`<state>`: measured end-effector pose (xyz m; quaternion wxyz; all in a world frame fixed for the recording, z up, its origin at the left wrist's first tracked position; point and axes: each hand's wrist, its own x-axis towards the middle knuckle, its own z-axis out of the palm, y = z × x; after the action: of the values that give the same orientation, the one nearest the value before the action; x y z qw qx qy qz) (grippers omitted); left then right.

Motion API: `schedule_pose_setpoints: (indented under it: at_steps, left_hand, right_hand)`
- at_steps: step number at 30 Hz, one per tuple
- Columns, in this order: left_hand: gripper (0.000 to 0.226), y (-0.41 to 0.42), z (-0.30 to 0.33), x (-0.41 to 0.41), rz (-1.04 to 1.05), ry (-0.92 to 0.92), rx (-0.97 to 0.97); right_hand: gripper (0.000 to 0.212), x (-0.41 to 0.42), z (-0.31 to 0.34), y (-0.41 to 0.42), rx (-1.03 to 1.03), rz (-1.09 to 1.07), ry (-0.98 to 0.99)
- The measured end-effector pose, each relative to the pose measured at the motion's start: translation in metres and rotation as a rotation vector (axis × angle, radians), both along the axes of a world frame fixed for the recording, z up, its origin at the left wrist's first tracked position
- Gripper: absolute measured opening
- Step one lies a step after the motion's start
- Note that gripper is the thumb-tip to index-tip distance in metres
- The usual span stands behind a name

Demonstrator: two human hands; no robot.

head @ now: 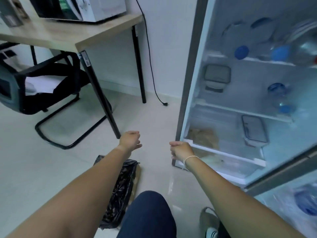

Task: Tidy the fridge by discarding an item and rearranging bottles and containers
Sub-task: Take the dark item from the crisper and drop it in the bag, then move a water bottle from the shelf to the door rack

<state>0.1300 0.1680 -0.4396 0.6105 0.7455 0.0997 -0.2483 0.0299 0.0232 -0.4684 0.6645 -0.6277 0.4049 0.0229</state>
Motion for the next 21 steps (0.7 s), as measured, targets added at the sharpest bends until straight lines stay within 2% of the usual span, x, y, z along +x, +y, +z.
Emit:
schedule_pose_setpoints:
  at_steps: [7,10,13,17,21]
  left_hand:
    - [0.035,-0.078,0.023,-0.036,-0.189,-0.068,-0.037]
    - [0.023,-0.105,0.037,-0.054,-0.269,-0.084,-0.060]
    - [0.021,-0.126,0.046,-0.066,-0.338,-0.103,-0.055]
    - [0.033,-0.152,0.062,-0.082,-0.386,-0.141,-0.077]
    - [0.019,-0.172,0.081,-0.104,-0.437,-0.182,-0.104]
  right_hand:
    - [0.040,-0.055,0.034,-0.068,-0.221,-0.099,-0.013]
    - [0.038,-0.081,0.052,-0.090,-0.233,-0.174,-0.050]
    - [0.035,-0.103,0.068,-0.106,-0.217,-0.242,-0.069]
    - [0.036,-0.131,0.083,-0.123,-0.263,-0.295,-0.089]
    - [0.037,-0.157,0.100,-0.136,-0.249,-0.364,-0.098]
